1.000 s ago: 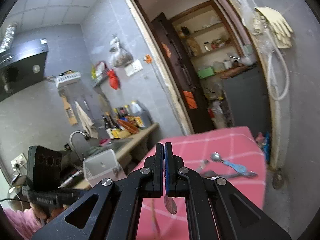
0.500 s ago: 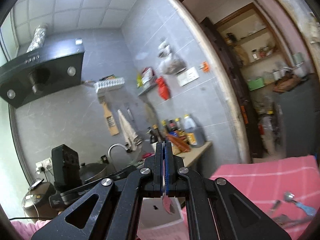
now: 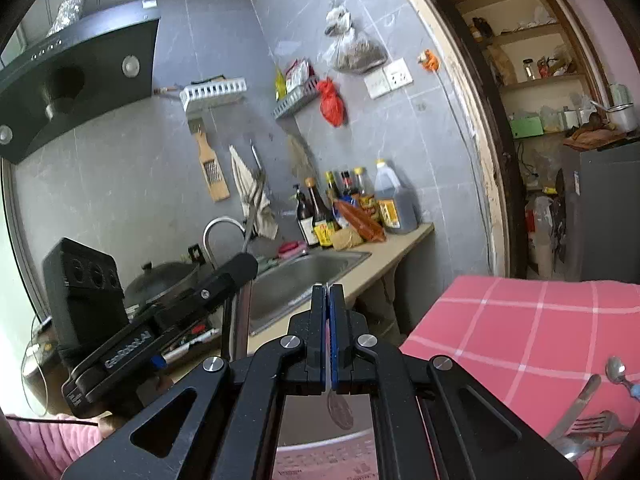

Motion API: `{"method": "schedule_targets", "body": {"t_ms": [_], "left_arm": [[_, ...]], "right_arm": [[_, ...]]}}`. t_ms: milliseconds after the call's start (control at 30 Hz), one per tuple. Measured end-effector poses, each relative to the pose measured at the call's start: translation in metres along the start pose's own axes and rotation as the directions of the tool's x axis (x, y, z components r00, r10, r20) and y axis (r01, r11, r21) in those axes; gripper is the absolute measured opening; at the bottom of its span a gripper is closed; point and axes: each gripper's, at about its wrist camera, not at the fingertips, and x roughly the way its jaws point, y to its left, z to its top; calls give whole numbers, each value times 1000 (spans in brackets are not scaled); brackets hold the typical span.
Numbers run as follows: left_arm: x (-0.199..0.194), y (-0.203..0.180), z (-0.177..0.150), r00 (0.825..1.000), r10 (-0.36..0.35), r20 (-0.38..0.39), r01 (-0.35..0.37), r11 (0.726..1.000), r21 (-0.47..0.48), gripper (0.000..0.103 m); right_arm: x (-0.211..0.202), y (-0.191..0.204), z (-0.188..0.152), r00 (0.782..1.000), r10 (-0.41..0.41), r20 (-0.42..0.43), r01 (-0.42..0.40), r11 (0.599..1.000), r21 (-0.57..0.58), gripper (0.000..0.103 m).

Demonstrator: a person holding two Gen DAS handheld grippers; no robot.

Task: Organize utensils

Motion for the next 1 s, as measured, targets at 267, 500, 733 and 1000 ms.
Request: {"method": "schedule_targets", "body": {"t_ms": [267,500,733,1000], "left_arm": [[0,6,-18,1000,2,-10,-2,1000,-4,18],[-2,10,-23,999,6,-42,-6,1000,-6,18],[-8,10,-25,998,8,-58,-9,1000,-10,19],[-17,7,-17,998,15,-55,-16,1000,-16,35]], "right_arm": [[9,-1,-13,999,0,-42,0,1000,-1,2],[10,-2,-16,998,-12,-54,12,1000,-4,2],[9,-2,-20,997,-21,-69,20,1000,-13,3],[-4,0,-17,997,-61,-39,60,998,-20,13]]}}
